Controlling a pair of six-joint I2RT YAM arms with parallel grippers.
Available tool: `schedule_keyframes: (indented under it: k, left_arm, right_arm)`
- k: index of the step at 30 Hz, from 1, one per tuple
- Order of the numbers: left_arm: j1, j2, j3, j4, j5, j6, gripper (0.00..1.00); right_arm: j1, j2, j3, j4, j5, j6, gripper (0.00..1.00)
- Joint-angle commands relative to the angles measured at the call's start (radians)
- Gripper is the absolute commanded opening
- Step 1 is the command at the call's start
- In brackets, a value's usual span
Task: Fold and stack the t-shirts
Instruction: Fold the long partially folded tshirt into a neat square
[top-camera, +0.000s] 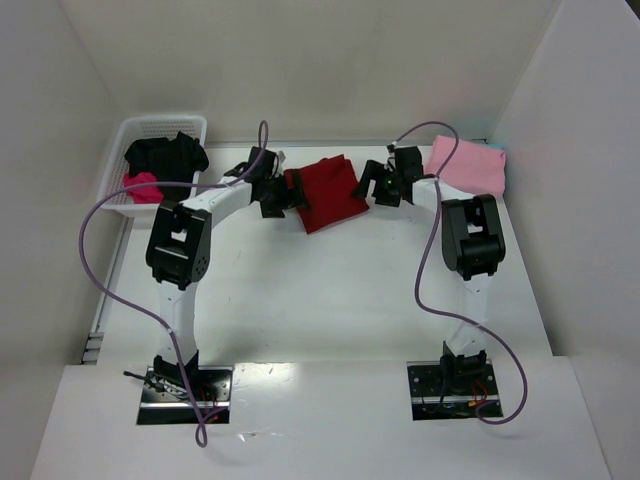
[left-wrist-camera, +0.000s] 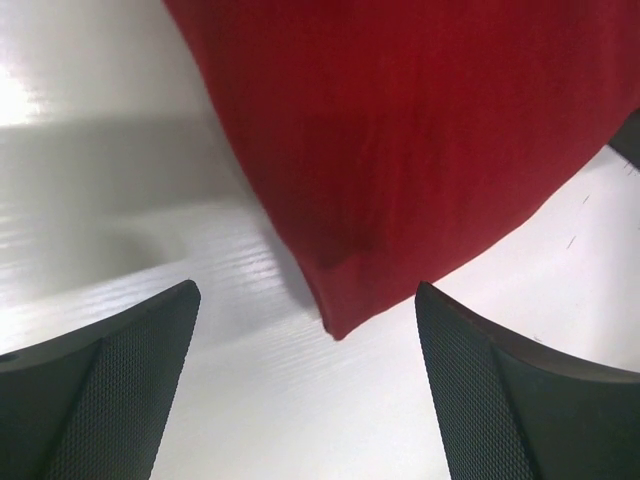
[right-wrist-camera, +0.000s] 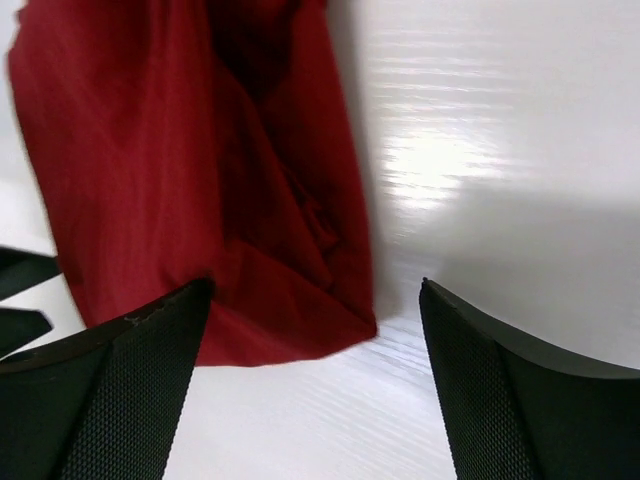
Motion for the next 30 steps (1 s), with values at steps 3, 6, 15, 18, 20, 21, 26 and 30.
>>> schedule_keyframes:
  k: [3, 6, 15, 18, 20, 21, 26, 30]
  left_arm:
    - [0.006, 0.021, 0.063, 0.02, 0.027, -0.009, 0.96]
    - [0.017, 0.031, 0.072, 0.02, 0.027, -0.018, 0.96]
    - [0.061, 0.082, 0.215, 0.0, -0.027, -0.038, 0.96]
    - [0.08, 0.091, 0.273, 0.0, -0.027, -0.038, 0.96]
    - [0.089, 0.091, 0.287, -0.01, -0.036, -0.038, 0.96]
    - [0.089, 0.091, 0.296, -0.01, -0.036, -0.038, 0.96]
    - [0.089, 0.08, 0.296, -0.019, -0.036, -0.02, 0.96]
    - [0.089, 0.07, 0.296, -0.028, -0.027, -0.011, 0.96]
  right_arm:
    - [-0.006, 0.013, 0.073, 0.039, -0.166, -0.061, 0.97]
    - [-0.026, 0.013, 0.073, 0.061, -0.178, -0.07, 0.98]
    - [-0.026, 0.062, 0.075, 0.026, -0.23, -0.082, 0.6]
    - [-0.026, 0.062, 0.053, 0.026, -0.24, -0.073, 0.4]
    - [-0.026, 0.051, 0.02, 0.026, -0.252, -0.064, 0.35]
    - [-0.026, 0.04, 0.009, 0.026, -0.252, -0.064, 0.32]
    - [-0.005, 0.017, -0.057, -0.003, -0.243, -0.044, 0.21]
    - [0.047, -0.038, -0.114, -0.013, -0.243, -0.01, 0.18]
